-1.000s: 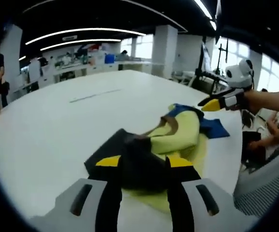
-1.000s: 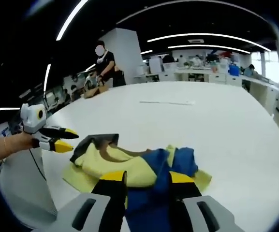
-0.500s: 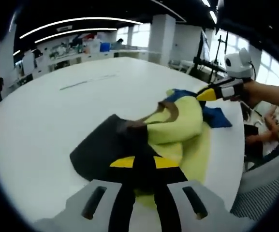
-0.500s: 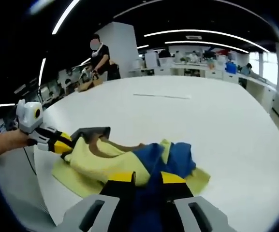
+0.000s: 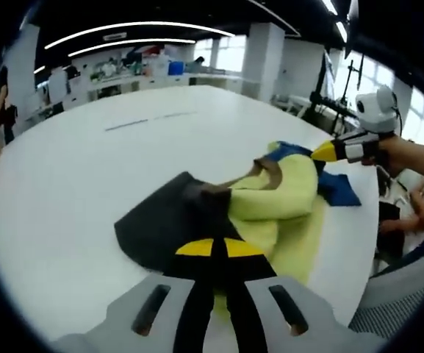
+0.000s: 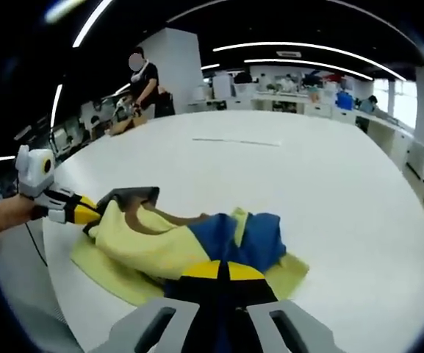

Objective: Fold the garment on the visible template until the final outline fits inside the template.

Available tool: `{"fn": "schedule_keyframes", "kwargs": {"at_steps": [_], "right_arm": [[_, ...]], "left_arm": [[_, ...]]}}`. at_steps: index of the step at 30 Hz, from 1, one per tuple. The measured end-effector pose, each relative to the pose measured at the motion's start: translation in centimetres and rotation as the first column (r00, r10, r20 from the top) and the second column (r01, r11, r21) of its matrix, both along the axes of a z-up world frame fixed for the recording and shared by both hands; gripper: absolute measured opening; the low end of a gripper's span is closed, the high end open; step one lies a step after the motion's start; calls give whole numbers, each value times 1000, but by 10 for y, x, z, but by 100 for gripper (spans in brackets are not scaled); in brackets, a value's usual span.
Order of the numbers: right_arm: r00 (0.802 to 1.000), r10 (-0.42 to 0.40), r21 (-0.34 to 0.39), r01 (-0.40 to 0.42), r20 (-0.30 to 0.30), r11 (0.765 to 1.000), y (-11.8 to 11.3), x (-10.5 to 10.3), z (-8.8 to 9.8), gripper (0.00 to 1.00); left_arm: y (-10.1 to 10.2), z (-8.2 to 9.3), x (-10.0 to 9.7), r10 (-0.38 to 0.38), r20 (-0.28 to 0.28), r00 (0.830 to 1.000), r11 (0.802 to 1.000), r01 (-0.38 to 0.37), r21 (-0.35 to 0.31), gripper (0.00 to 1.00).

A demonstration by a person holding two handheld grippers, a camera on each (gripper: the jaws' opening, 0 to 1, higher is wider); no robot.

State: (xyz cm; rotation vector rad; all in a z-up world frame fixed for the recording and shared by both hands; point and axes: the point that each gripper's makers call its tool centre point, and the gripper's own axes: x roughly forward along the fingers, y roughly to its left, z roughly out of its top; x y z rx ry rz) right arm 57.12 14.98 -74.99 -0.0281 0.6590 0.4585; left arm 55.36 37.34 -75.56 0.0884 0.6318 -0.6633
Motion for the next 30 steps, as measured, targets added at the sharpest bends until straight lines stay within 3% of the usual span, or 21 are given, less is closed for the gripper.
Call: {"fn": "schedule_keyframes", "kwargs": {"at_steps": [5,11,23,30], "right_arm": [[1000,0,-21,0,10,1000,-3,0,0,0],[999,14,-43,-12,39,999,-4,0,9,0],[996,19,-29,-16,92,999,-3,4,53,0],[987,28,-56,-19,159,998,-2,11,84,0]], "left_arm": [[3,14,1,25,29,999,998,-24,-59,0],[5,25,2,38,59,998,997,-34,-67,0],[2,77,6,34,163,986,992,-13,-126,0],[8,106,14,67,227,972,989,-34,-146,0]]}}
